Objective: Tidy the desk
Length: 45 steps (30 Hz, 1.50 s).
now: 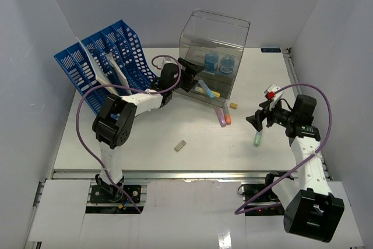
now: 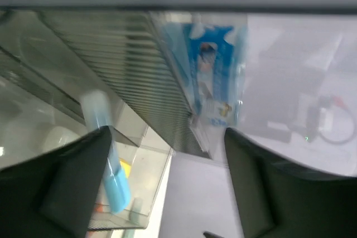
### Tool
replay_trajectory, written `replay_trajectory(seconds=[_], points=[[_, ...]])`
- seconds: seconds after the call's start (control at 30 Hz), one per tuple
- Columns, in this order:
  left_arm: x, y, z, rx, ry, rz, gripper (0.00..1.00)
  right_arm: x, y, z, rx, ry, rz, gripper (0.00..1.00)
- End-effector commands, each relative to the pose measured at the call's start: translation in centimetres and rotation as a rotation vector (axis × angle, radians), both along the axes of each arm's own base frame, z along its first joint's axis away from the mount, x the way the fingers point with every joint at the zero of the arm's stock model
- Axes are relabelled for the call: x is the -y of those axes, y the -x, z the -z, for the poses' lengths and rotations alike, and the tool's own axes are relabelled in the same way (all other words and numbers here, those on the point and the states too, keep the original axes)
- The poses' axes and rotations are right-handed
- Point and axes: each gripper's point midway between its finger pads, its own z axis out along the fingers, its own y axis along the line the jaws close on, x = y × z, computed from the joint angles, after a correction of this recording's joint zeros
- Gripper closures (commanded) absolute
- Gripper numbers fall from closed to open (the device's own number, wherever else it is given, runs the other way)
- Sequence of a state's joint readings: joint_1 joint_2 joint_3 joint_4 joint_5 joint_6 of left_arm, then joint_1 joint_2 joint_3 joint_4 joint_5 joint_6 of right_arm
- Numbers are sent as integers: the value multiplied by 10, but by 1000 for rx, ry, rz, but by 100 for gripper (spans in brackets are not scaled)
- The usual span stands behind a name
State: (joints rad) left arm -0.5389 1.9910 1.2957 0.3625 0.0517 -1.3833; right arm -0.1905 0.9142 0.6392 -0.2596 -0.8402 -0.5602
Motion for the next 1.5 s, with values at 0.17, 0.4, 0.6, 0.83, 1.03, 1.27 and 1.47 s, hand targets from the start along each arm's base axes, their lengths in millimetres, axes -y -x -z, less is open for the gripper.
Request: replay_trajectory(seconds=[0.17, 0.4, 0.6, 0.83, 1.03, 1.27, 1.47], points=[[-9, 26, -90, 337, -74, 119, 2, 9, -3, 7, -95, 12, 38, 6], [-54, 93, -116, 563, -250, 154, 2, 30, 7, 24, -334, 120, 97, 4], [-93, 145, -85, 584, -376, 170, 2, 58, 18, 51, -539, 247, 226, 4], [-129, 183, -41, 483, -395, 113, 2, 65, 28, 87, -727, 262, 304, 10], [-144, 206, -18, 466, -395, 104, 2, 61, 24, 110, -859, 228, 312, 5], [-156, 217, 5, 421, -399, 81, 2, 55, 17, 139, -914, 248, 341, 16], [-162, 225, 18, 386, -370, 55, 3, 58, 21, 164, -909, 374, 362, 53]])
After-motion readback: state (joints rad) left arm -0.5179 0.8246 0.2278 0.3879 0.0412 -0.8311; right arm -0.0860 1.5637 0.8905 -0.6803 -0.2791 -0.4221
